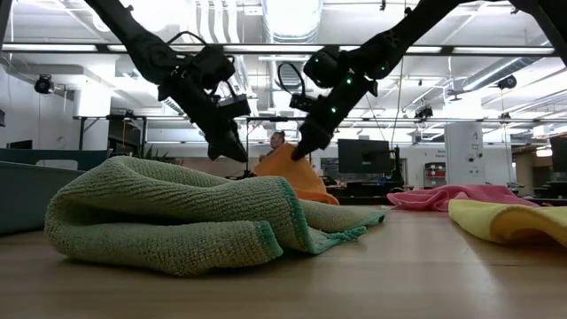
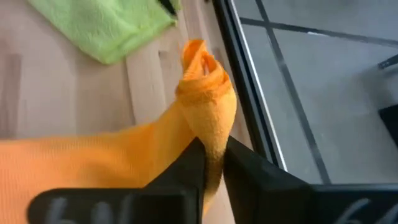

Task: Fold microfiber towels
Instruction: Fold the orange microfiber cloth

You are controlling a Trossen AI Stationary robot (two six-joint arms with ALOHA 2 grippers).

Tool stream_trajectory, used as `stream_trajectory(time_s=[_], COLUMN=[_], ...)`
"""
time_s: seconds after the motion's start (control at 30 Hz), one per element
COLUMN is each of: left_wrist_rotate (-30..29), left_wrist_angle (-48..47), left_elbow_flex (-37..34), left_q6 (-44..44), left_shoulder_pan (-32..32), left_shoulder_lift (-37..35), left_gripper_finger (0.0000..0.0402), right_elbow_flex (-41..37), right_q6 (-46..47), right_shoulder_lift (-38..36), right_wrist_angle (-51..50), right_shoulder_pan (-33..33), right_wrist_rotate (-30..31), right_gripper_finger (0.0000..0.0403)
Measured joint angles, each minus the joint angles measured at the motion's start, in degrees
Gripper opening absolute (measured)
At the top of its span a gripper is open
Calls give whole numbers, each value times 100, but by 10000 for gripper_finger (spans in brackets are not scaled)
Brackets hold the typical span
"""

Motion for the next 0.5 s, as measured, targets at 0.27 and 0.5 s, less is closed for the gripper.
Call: stream_trajectory(time_s=[0.27, 0.5], left_wrist_rotate=[-133, 362], left_wrist_angle=[32, 86], left_elbow_flex=[24, 28], left_q6=[-517, -882], left_shoulder_pan=[-90, -513], left_shoulder_lift=[-74, -157], left_gripper_finger=[174, 175], right_elbow_flex=[1, 3], right_q6=[393, 452], right_shoulder_lift=[-12, -93], right_wrist_angle=[4, -276], right_shoulder_pan=[-340, -511], right_wrist_rotate=[-12, -64], right_gripper_finger=[102, 125])
